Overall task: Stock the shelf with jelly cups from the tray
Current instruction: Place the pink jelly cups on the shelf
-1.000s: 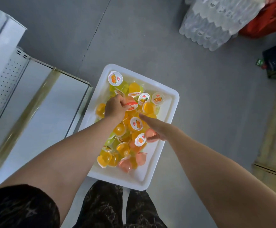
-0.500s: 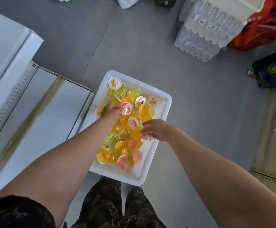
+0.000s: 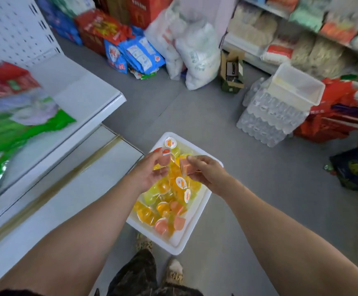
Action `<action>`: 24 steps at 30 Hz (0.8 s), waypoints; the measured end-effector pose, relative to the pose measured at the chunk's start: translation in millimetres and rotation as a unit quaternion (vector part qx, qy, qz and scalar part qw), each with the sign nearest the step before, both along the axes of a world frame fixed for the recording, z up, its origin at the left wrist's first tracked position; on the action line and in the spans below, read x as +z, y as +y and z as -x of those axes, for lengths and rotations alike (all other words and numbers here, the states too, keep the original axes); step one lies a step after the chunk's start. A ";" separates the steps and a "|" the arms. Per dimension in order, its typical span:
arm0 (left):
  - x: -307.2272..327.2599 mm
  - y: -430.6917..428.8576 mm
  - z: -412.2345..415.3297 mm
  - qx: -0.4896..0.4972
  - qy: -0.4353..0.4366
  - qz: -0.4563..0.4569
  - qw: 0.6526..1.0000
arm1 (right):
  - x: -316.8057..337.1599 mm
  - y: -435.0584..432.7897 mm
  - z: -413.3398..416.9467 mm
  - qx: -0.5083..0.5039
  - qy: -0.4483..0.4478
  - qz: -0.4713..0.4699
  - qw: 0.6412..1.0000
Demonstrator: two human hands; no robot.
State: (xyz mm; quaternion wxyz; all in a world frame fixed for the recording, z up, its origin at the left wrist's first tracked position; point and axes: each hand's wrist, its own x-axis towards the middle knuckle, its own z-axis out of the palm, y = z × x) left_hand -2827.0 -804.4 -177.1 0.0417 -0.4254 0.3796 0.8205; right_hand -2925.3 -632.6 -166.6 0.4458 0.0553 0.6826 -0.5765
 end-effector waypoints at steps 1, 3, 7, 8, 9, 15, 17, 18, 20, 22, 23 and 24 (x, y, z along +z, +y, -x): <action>13.3 -1.5 -6.9 0.012 0.020 0.004 1.000 | 10.7 -2.0 -0.6 -0.004 0.003 0.034 0.999; 39.8 -6.3 -21.7 0.031 0.061 0.028 0.997 | 34.0 -9.8 -1.6 0.000 0.017 0.089 0.996; 94.0 -22.6 -55.5 0.041 0.128 0.110 0.985 | 79.7 -42.1 -6.8 0.023 0.061 0.140 0.988; 108.5 -29.0 -64.9 0.053 0.135 0.130 0.981 | 92.4 -52.3 -10.0 0.036 0.073 0.154 0.985; 124.7 -35.7 -75.0 0.063 0.137 0.152 0.977 | 106.2 -62.5 -13.6 0.049 0.082 0.172 0.981; 236.6 -84.1 -142.9 0.060 0.119 0.300 0.945 | 205.9 -124.8 -59.4 0.111 0.170 0.275 0.940; 273.5 -99.3 -167.2 0.040 0.104 0.347 0.931 | 241.0 -144.2 -82.0 0.145 0.218 0.298 0.918; 290.5 -106.4 -179.6 0.033 0.099 0.368 0.924 | 257.3 -154.1 -93.8 0.160 0.236 0.309 0.907; 319.6 -120.0 -205.9 0.033 0.094 0.404 0.909 | 285.2 -174.4 -118.2 0.181 0.253 0.331 0.891; 343.3 -134.7 -236.2 0.046 0.089 0.435 0.895 | 307.8 -196.8 -144.9 0.201 0.265 0.355 0.874; 353.2 -142.6 -252.8 0.052 0.080 0.452 0.887 | 318.6 -208.7 -160.4 0.216 0.276 0.359 0.865; 362.1 -151.2 -270.5 0.060 0.071 0.466 0.880 | 327.9 -222.0 -175.8 0.228 0.286 0.361 0.858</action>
